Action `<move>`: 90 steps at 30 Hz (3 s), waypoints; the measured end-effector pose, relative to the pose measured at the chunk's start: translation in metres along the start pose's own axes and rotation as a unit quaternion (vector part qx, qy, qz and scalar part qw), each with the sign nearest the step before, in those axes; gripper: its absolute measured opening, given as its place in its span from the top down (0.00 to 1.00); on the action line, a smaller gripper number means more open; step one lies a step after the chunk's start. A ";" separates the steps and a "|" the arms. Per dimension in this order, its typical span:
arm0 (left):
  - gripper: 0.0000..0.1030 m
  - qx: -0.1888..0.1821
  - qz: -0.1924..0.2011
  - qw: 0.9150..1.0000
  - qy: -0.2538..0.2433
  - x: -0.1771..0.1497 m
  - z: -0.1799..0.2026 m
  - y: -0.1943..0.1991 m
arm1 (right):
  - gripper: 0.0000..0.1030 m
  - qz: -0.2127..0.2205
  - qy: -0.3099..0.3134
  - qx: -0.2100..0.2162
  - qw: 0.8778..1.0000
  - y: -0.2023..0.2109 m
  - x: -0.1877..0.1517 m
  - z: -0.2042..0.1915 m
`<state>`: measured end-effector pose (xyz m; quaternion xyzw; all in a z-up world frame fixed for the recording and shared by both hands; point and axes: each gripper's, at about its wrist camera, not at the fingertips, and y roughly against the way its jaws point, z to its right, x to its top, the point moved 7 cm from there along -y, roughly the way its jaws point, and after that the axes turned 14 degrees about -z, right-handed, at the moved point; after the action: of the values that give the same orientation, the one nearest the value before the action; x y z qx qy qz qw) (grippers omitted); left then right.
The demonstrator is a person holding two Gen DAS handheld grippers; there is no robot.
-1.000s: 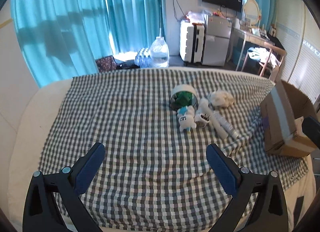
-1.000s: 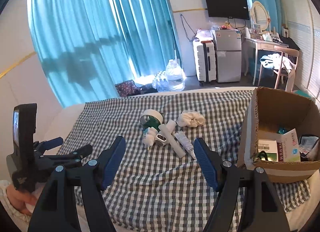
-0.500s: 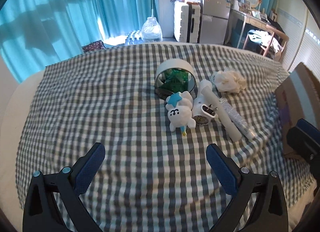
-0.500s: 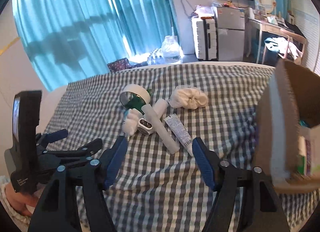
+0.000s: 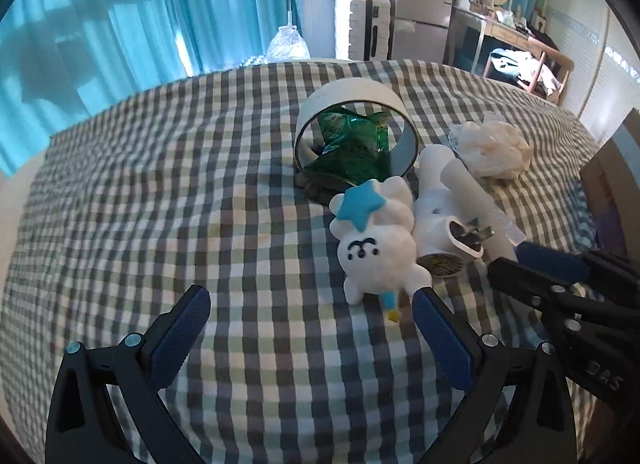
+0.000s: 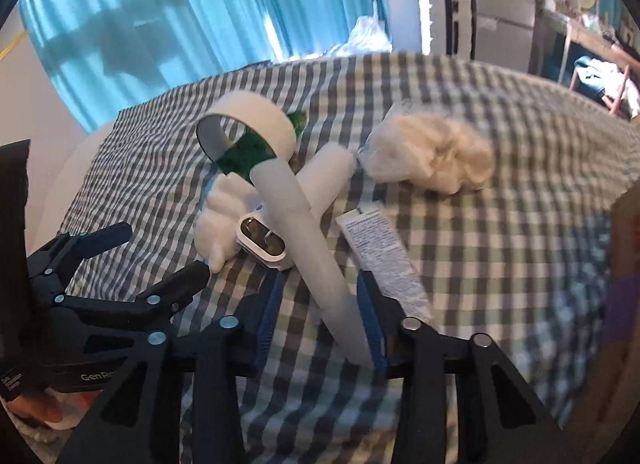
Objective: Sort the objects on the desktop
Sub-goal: 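Grasp the white plush toy with the left gripper, then grasp the white cylindrical tube with the right gripper while the left holds the plush toy, then carry the plush toy and white tube to the cardboard box and release them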
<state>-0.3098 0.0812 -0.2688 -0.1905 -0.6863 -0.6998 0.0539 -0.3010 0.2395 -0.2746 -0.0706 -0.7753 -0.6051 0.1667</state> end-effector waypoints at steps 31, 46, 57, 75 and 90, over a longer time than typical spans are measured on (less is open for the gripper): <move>0.55 -0.063 -0.022 0.998 -0.023 0.027 0.002 -0.029 | 0.85 -0.007 -0.078 0.020 0.997 -0.011 -0.008 0.020; 0.55 -0.070 0.002 0.997 0.012 -0.046 -0.008 0.070 | 0.92 0.007 -0.096 0.063 0.993 0.069 -0.064 -0.028; 0.55 -0.068 0.040 0.997 0.013 -0.076 -0.006 0.151 | 0.92 0.055 -0.080 0.068 0.993 0.137 -0.094 -0.064; 0.55 -0.080 0.111 0.990 -0.043 -0.044 0.066 0.266 | 0.92 0.147 -0.077 0.024 0.986 0.275 -0.107 -0.041; 0.55 -0.158 0.108 0.966 -0.174 0.004 0.267 0.264 | 0.92 0.182 -0.174 -0.053 0.966 0.322 -0.121 0.121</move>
<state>-0.1731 0.3298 -0.0227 -0.3887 -0.5414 -0.7452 -0.0215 -0.1084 0.4503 -0.0469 -0.3235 -0.7335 -0.5830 0.1326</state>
